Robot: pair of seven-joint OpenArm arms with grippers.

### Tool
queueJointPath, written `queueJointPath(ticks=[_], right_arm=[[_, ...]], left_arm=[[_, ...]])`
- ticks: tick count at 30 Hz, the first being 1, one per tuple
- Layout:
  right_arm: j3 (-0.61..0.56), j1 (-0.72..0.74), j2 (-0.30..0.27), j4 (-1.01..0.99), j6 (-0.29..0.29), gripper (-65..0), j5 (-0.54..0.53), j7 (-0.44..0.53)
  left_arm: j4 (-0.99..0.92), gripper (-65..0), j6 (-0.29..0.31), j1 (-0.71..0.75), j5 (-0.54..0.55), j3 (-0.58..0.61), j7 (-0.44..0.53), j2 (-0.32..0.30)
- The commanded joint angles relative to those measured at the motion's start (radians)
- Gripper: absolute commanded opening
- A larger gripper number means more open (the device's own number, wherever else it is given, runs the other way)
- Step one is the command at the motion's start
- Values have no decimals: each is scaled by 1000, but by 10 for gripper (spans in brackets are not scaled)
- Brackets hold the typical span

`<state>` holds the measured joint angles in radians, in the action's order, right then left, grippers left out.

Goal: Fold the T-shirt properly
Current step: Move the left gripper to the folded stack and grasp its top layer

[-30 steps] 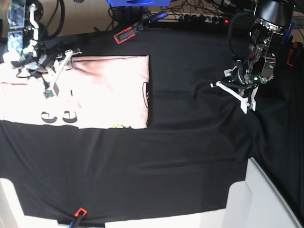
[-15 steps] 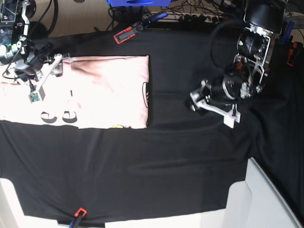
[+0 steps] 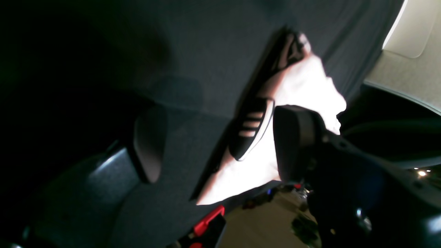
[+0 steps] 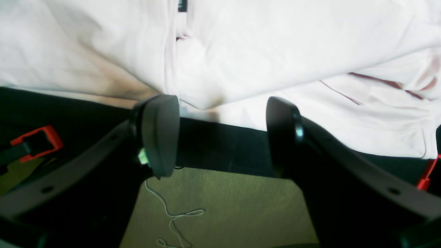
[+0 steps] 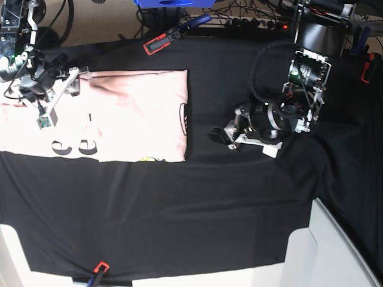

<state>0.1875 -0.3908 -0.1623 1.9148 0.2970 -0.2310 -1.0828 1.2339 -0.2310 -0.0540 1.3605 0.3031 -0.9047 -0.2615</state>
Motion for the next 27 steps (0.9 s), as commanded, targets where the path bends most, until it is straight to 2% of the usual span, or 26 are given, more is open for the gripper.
queueJointPath(ticks=[1,9,17,24,27], right_arm=[[2,3,-9,15,1,-273,-3,11],[2,-1,-9,15,1,-273,-3,11],[2,-3,-9,15,1,-273,-3,11],[2,-3,-9,15,1,-273,-3,11],[2,-3,-9,15,1,-273,-3,11]], left_arm=[[17,-178,14,-17,6,-2,-8,12],[1,-178,14,-34,-255,-2,-8,146],[-98,-178,14,-65,-267,0,-8,213],[60,-180,8,-28,-266,-9,-9,201],[71,-180,8,-34,-266,0,-9,190]])
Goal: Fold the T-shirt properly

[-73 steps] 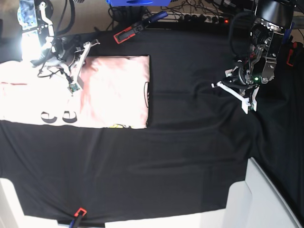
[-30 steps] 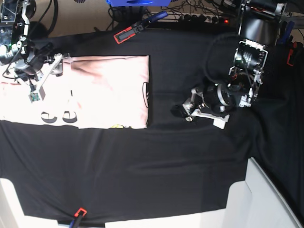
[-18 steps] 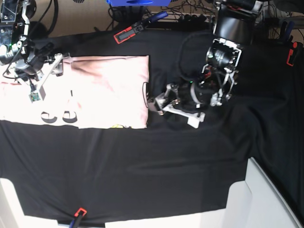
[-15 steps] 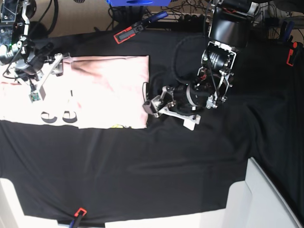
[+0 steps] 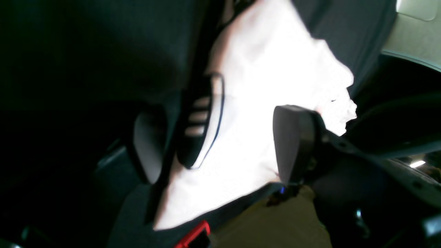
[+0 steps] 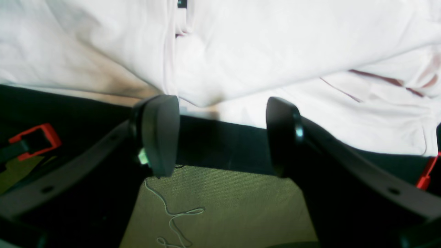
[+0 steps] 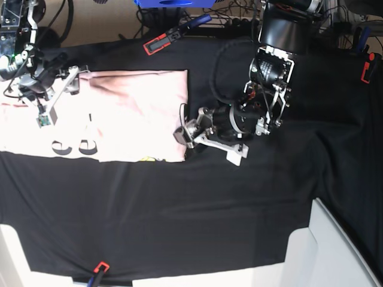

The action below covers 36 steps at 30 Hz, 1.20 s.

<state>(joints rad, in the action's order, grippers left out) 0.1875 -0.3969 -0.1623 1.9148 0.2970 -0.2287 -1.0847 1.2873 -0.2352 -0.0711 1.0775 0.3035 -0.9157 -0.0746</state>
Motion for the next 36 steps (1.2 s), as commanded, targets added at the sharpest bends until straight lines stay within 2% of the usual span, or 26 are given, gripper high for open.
queueJointPath(ticks=[1,9,15,21,30,32,34,36], right_arm=[[2,3,-9,15,1,-273,-5,13],[2,8,-9,15,1,-273,-5,13],[2,8,-9,15,1,-273,-5,13],[2,10,-9,15,1,-273,-5,13],[2,8,-9,15,1,-273,-5,13],[4,8,-9,15,1,-273,-5,13],[4,6,-9,15,1,-273,-5,13],[4,6,-9,15,1,-273,-5,13]], left_arm=[[12,-180,12,-17,16,0,2,8],[-104,-180,18,-48,13,0,2,51],[-113,-180,18,-59,11,1,5,62],[-116,-180,18,-77,11,99,10,72],[-183,-181,18,-97,11,112,30,103],[-183,-227,18,-97,11,112,30,103],[-183,-356,17,-97,11,112,30,103],[-185,-521,15,-97,11,112,31,103]])
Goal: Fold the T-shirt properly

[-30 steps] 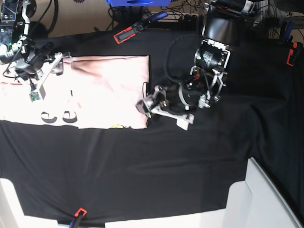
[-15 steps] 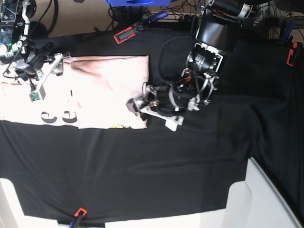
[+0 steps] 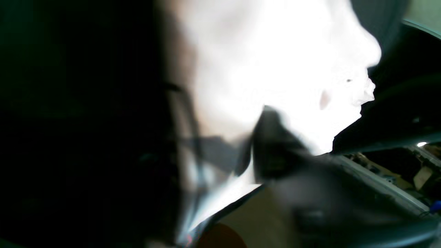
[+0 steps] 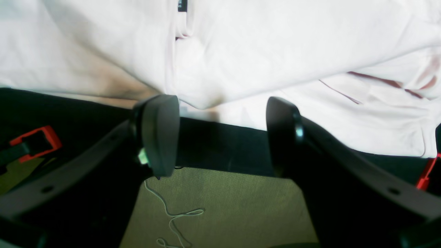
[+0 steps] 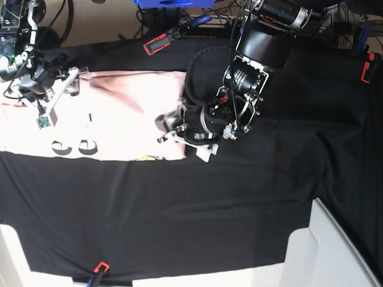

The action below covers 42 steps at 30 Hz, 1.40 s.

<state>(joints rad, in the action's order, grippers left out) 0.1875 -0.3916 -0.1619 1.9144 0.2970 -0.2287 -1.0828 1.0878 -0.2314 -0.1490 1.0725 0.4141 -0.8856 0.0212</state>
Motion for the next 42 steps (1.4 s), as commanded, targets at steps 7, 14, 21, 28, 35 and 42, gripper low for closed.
queueJointPath(ticks=[7,14,21,28,35,42], right_arm=[[4,3,-9,15,1,-273,-5,11],[10,4,-9,15,1,-273,-5,13],[28,9,-14,15,1,-266,-5,63],[151,67,-14,13,176,-263,-5,28],[266,217,-14,-120,401,-263,-5,-95],[312,326,-15,-312,401,-261,-5,-144]], left_arm=[[16,-650,7,-11,15,-10,1,-19],[30,-650,7,-4,19,-11,1,-108],[200,-650,7,107,16,-116,-8,-200],[286,-650,7,173,16,-206,-10,-290],[291,-650,7,190,19,-208,-10,-324],[291,-650,7,190,16,-208,-10,-350]])
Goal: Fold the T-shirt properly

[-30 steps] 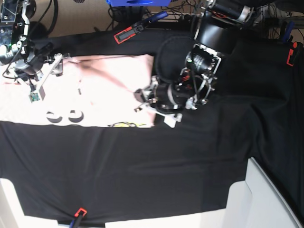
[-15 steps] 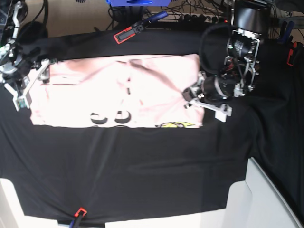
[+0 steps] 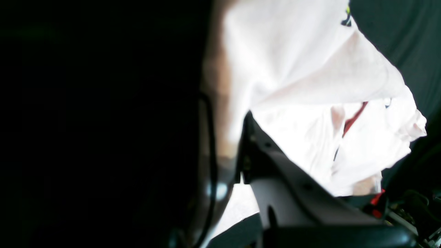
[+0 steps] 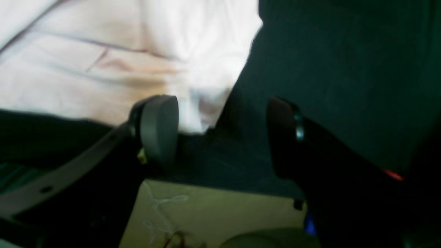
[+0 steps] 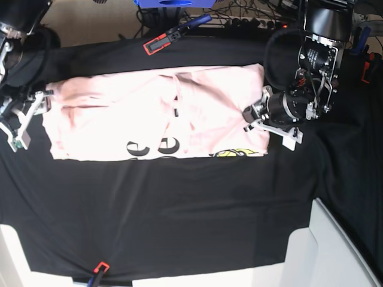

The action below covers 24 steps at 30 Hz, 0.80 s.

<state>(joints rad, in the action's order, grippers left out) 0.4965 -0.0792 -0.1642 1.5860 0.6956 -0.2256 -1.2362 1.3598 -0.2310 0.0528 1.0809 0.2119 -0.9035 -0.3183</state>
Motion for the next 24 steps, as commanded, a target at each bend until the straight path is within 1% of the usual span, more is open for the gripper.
queueJointPath(ticks=[1,3,4,7,8,9,10,15,18,20,24], right_arm=[[4,29,-13,-9,3,-261,-10,8],[4,54,-13,-62,3,-251,-10,14],[4,66,-13,-82,3,-238,-10,14],[4,101,-13,-132,3,-221,-10,16],[4,114,-13,-143,3,-221,-10,16],[4,124,-13,-149,3,-219,-10,16],[4,135,-13,-157,3,-219,-10,16],[4,200,-15,-237,3,-218,-11,16],[6,230,-38,-295,3,-218,-22,16],[6,238,-48,-330,3,-219,-80,16],[6,238,-97,-402,3,-221,-214,16]], left_arm=[[19,-650,6,-15,8,-6,8,-12],[20,-650,6,-18,8,1,8,-25],[20,-621,6,-18,8,2,8,-25],[56,-462,6,-14,8,1,8,-25],[73,-422,6,-12,8,-1,8,-25],[83,-396,6,-12,8,-2,8,-26],[92,-386,6,-12,8,-4,8,-29],[106,-385,6,-12,8,-7,8,-60],[106,-380,6,-12,8,-7,10,-81],[103,-378,6,-12,8,-7,10,-91],[106,-378,6,-12,8,-7,10,-121]])
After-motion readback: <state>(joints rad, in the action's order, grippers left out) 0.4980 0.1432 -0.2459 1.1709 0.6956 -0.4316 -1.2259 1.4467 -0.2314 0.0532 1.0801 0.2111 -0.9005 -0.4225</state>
